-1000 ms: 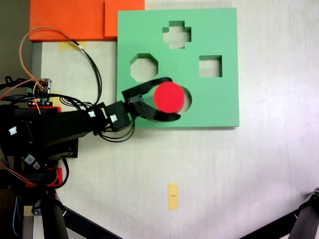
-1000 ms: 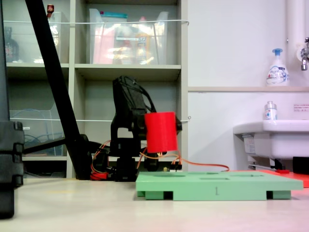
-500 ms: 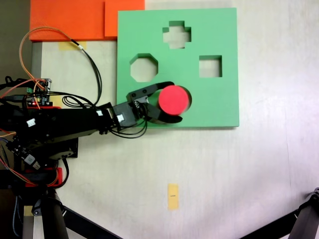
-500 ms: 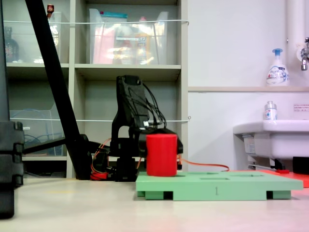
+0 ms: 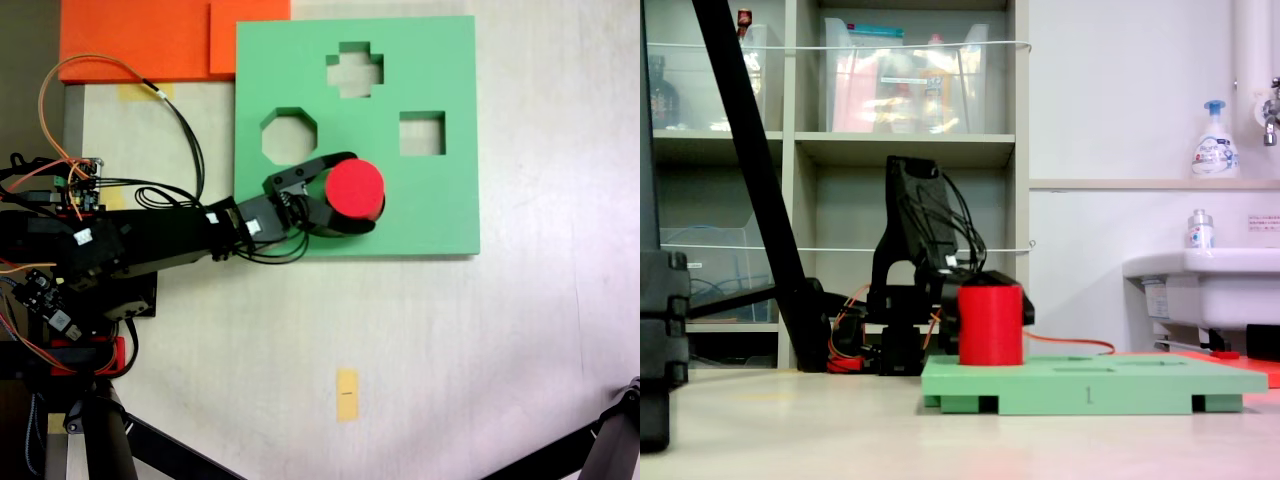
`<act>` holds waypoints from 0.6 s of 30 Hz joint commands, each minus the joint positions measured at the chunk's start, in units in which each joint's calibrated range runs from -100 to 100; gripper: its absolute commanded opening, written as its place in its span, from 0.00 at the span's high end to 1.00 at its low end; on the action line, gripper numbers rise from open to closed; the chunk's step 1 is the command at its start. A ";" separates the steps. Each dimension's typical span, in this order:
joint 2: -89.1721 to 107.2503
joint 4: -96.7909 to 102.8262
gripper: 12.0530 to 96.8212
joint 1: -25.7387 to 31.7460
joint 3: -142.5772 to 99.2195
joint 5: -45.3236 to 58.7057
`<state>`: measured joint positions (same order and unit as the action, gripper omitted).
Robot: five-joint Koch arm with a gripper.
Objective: Put the cylinder block into the corresponding hole
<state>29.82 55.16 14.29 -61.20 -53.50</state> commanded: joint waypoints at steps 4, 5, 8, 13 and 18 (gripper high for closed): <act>-1.05 5.84 0.69 0.44 4.07 -0.24; -1.19 5.84 0.69 0.44 4.17 -0.29; -2.17 5.84 0.68 0.44 4.17 -0.29; -7.48 6.99 0.61 0.39 4.37 -0.24; -12.50 8.44 0.52 0.29 4.27 -0.29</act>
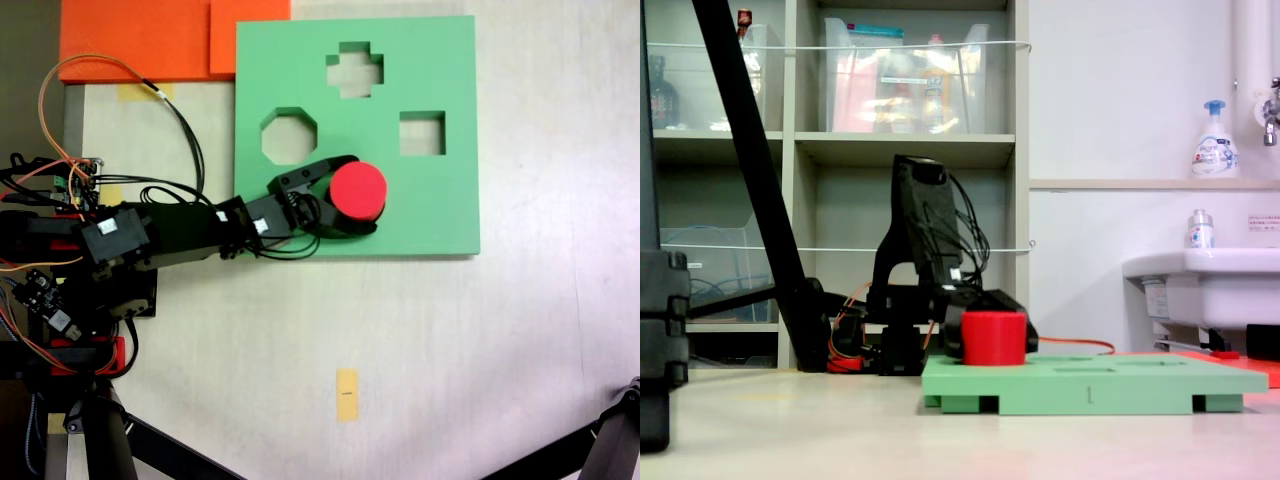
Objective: Put the cylinder block into the corresponding hole
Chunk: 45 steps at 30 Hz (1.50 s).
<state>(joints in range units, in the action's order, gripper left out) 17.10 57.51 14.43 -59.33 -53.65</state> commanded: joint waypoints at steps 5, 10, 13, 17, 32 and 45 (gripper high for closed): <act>-0.62 6.28 0.42 0.00 2.50 -0.10; -0.62 6.47 0.27 -0.05 2.21 -0.10; 0.08 6.95 0.22 -0.05 1.21 -0.10; 12.09 6.86 0.22 0.24 -3.28 -0.15; 82.90 -20.97 0.50 -4.10 -10.56 7.72; 82.90 -14.52 0.58 -14.02 -35.48 28.47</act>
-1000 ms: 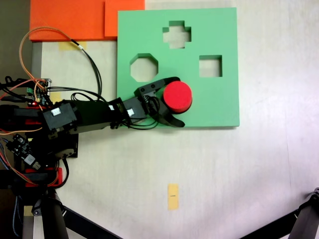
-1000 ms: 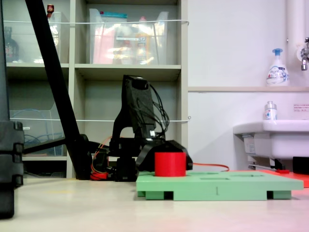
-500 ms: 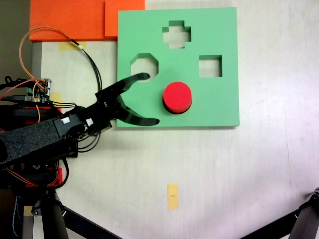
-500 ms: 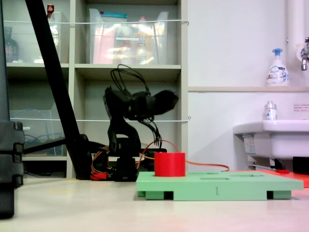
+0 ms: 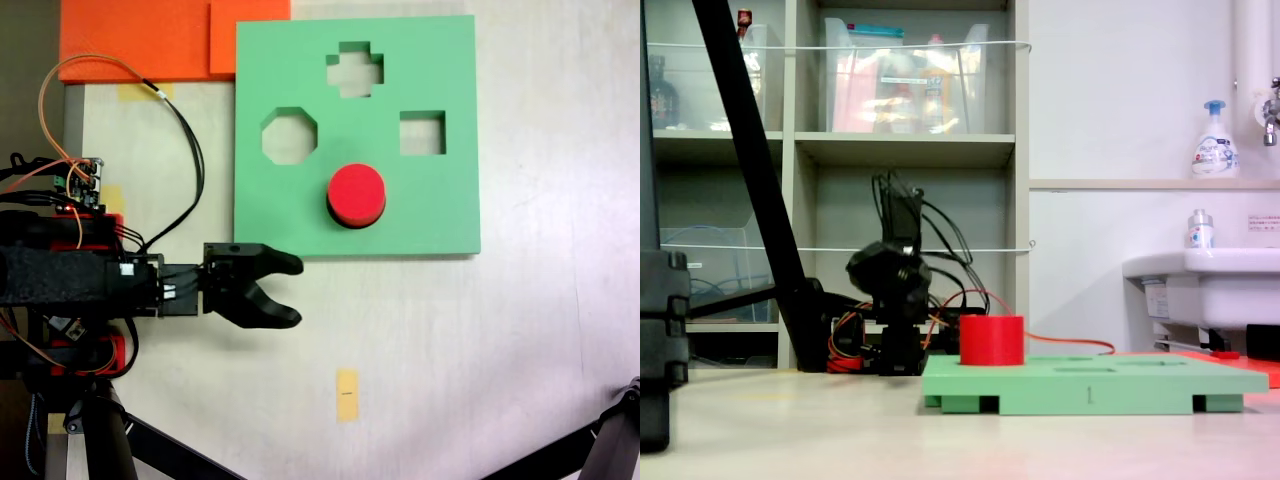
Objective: Put the cylinder block into the corresponding hole
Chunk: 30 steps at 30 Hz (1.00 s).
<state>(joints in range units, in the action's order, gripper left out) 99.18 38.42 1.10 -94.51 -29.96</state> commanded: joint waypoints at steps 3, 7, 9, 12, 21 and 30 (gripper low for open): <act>0.82 4.28 0.58 -1.12 -5.49 15.78; 0.82 2.55 0.57 -1.32 -5.49 30.28; 0.82 1.68 0.56 -1.32 -5.49 31.36; 0.82 -9.01 0.56 -1.42 -5.49 31.36; 0.82 -36.84 0.55 -1.47 -5.49 31.36; 0.82 -38.38 0.57 -1.51 -5.49 31.26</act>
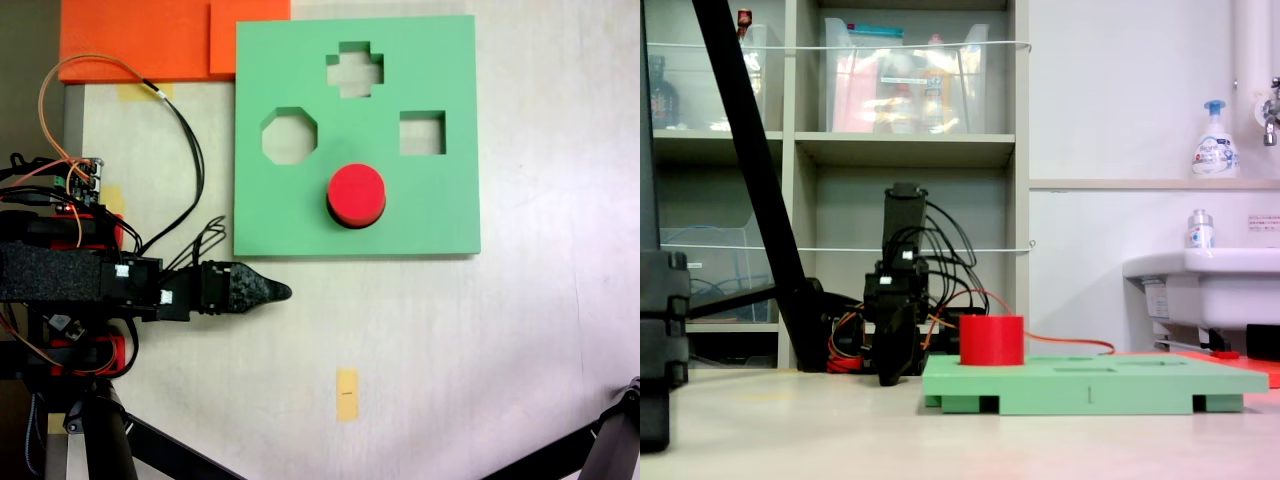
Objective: Put the cylinder block into the corresponding hole
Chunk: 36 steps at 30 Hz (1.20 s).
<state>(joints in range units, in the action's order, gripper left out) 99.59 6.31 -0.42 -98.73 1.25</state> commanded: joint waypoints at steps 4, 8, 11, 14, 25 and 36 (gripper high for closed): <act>0.41 -4.05 0.56 0.00 -1.27 0.05; 0.41 -4.15 0.56 0.00 -1.27 0.05; 0.41 -4.15 0.56 0.00 -1.27 0.05; 0.41 -4.15 0.56 0.00 -1.27 0.05; 0.41 -4.15 0.56 0.00 -1.27 0.05; 0.41 -4.15 0.56 0.00 -1.27 0.05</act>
<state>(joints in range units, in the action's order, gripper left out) 99.59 6.31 -0.42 -98.73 1.25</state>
